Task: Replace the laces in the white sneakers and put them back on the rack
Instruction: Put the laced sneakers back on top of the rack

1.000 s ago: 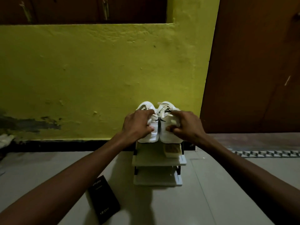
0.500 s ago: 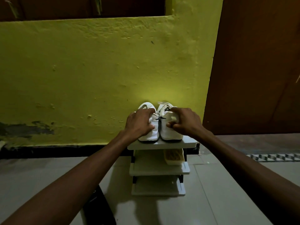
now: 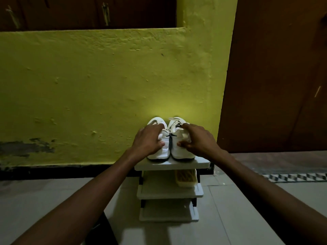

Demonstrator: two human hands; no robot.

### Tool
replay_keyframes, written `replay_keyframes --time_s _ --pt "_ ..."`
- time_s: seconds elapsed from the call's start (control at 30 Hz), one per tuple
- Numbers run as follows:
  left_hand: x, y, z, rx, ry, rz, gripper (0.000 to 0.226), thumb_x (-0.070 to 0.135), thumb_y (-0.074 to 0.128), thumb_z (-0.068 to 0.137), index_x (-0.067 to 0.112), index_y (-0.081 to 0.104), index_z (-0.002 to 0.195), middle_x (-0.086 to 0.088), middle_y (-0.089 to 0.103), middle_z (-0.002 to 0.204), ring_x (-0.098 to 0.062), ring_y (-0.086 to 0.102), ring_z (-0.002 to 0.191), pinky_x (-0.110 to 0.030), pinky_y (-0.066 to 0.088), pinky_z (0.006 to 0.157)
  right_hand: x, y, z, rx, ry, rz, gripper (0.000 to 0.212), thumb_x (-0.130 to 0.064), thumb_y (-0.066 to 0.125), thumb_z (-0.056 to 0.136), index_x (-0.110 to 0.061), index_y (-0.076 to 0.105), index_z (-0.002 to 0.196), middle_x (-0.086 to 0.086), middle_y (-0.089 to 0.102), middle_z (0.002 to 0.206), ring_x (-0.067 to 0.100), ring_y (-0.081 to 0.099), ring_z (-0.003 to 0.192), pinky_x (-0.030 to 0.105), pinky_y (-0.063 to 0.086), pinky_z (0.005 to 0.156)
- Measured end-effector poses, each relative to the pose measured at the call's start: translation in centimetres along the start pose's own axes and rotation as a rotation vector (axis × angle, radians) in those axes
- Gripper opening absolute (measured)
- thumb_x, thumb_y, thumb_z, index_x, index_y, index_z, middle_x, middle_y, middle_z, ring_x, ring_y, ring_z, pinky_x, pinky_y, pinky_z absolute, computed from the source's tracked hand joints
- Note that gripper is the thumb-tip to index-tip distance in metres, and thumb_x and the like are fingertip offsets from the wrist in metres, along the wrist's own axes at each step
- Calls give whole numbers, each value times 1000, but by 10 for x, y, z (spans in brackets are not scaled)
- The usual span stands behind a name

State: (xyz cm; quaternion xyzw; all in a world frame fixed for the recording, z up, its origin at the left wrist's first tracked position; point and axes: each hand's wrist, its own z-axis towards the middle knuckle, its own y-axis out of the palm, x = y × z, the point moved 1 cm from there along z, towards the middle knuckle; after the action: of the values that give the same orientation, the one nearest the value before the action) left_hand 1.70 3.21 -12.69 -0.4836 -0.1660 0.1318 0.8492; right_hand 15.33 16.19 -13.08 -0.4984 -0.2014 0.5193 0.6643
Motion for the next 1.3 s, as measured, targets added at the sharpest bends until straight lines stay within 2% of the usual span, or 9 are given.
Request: replay_keyframes --time_s 0.2,0.33,0.5,0.63,0.77,1.0,1.1,1.23,1.3 --pt "1 -10 1 33 12 -86 41 26 76 79 22 56 115 0 59 112 -20 54 106 -33 45 84 -6 -13 0 20 -17 -35 54 -44 70 84 -26 49 131 -1 55 126 22 57 107 37 50 83" --pt "14 -36 -5 229 -4 -458 18 14 64 90 18 60 107 4 62 100 -10 59 92 -24 48 76 -23 -29 -11 157 -30 253 31 -33 68 88 -20 64 115 -3 64 109 12 60 90 34 52 77" --pt "28 -62 -36 260 -119 -734 9 17 60 94 18 66 100 9 71 90 0 65 83 -16 51 70 -49 -45 -33 201 17 543 12 -21 64 91 -21 71 102 -12 68 94 -2 62 82 18 45 66" --pt "21 -65 -78 202 -252 -858 11 17 57 96 17 67 101 6 73 90 0 66 81 -15 49 69 -75 -36 -57 57 66 761 10 -20 63 92 -25 72 94 -7 72 89 5 66 81 26 55 68" --pt "-9 -47 -138 138 -402 -843 8 20 60 95 23 67 96 5 72 89 -8 67 86 -26 52 74 -111 1 -85 -102 9 812 8 -23 65 93 -23 72 95 -6 72 86 3 66 77 16 52 63" --pt "-95 -24 -270 84 -649 -596 5 16 66 90 21 69 90 10 68 80 3 60 72 -10 45 66 -174 102 -128 -440 27 894 6 -23 64 93 -22 70 91 -7 69 85 5 64 79 18 47 63" --pt "-133 -15 -333 -51 -767 -466 12 21 74 84 21 66 93 7 64 85 -3 56 74 -19 44 71 -193 149 -143 -588 76 847 10 -23 67 90 -16 67 97 -2 68 94 14 63 88 21 47 63" --pt "-165 0 -419 -603 -866 -218 78 67 75 60 34 46 125 2 45 122 -17 45 113 -38 45 95 -213 221 -157 -759 49 432 64 -48 76 77 -18 49 127 7 54 120 26 56 106 36 52 80" --pt "-169 11 -456 -715 -894 -174 99 70 74 54 39 33 139 6 34 137 -18 36 127 -39 43 100 -221 252 -162 -765 32 214 88 -57 75 73 -20 32 140 12 43 132 35 45 119 47 48 92"
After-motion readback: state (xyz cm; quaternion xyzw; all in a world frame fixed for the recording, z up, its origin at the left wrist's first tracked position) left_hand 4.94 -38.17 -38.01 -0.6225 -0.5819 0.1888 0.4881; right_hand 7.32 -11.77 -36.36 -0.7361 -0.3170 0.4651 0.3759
